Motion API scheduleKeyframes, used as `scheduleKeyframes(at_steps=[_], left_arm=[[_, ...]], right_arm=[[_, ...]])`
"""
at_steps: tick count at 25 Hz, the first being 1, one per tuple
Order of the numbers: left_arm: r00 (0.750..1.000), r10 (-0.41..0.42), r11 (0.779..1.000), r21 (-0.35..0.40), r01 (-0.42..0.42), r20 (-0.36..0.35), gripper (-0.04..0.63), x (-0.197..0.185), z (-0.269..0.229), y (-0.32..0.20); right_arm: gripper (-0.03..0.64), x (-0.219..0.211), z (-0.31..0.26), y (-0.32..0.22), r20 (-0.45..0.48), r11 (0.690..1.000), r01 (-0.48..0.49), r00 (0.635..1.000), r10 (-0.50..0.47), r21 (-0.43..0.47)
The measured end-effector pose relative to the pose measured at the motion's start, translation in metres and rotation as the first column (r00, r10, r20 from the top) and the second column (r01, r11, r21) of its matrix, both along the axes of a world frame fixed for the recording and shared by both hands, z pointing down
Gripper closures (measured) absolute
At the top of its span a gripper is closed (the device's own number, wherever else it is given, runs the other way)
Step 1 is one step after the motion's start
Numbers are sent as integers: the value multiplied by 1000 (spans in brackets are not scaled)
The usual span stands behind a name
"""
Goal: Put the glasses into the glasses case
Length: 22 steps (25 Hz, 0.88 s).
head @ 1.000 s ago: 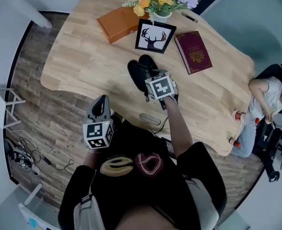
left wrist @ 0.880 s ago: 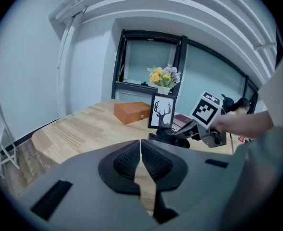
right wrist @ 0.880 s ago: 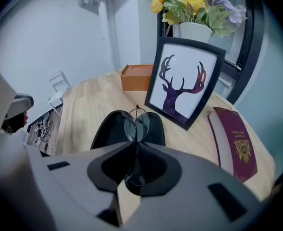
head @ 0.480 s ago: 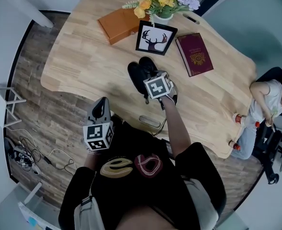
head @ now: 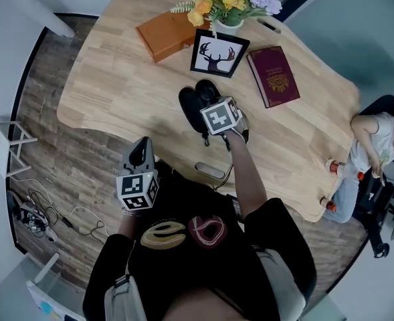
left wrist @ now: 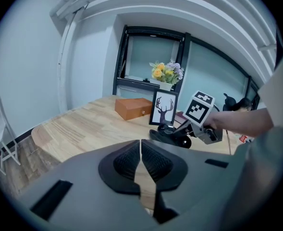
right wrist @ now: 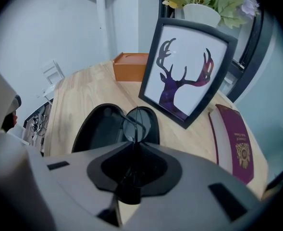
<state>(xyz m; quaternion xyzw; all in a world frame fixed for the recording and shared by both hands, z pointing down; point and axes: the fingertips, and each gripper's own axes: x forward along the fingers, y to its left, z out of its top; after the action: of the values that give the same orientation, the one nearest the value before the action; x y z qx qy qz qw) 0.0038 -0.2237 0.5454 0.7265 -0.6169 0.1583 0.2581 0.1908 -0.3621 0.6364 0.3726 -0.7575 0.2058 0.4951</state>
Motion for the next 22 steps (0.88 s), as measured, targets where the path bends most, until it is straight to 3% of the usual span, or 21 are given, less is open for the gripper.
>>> scheduleKeyframes(at_steps=[13,22], left_arm=[[1000,14,1000,5,-14,6,572,1,-1,-10],[1000,29,1000,9,-29,-8,572,2,-2,-16]], right_arm=[[558,2,13,-10,-69,992,-35,997,27,-121],[557,-1,14,-10,-22,988,-35,999,32,-154]])
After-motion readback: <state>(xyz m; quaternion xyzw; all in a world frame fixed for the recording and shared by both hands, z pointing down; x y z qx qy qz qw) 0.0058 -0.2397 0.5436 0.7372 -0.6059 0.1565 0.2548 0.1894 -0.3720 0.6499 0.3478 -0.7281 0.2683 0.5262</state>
